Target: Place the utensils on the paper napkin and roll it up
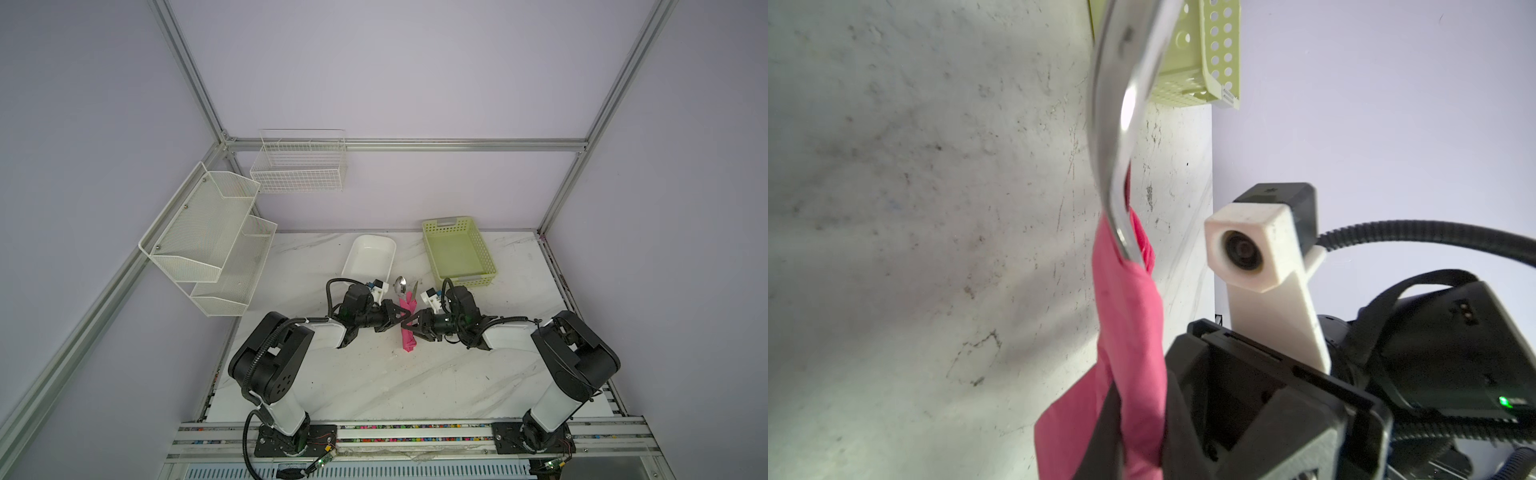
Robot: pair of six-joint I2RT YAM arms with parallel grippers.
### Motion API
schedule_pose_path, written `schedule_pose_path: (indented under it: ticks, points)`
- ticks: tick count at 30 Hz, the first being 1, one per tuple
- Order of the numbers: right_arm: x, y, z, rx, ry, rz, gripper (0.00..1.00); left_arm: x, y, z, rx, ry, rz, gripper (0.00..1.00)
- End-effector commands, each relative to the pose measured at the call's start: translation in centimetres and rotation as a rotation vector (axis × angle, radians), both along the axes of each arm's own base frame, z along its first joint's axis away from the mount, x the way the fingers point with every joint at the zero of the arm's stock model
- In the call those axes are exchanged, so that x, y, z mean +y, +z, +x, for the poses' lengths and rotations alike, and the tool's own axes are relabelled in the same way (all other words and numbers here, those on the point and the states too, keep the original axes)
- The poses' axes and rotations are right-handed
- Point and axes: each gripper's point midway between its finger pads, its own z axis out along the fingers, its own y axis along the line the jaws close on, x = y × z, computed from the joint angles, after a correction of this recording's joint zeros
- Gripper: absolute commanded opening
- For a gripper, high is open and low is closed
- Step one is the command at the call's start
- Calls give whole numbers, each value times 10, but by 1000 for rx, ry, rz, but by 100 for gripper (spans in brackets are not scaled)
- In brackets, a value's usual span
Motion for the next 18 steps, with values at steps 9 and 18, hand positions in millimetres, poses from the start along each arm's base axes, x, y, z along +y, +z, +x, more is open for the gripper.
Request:
schedule_pose_path:
  ticks: [9, 18]
  points:
    - [-4, 1, 2, -75, 23, -90, 8, -1, -16, -11, 1, -49, 5, 0]
    - [-9, -13, -2, -79, 52, -159, 0, 3, -45, -21, 82, -64, 46, 18]
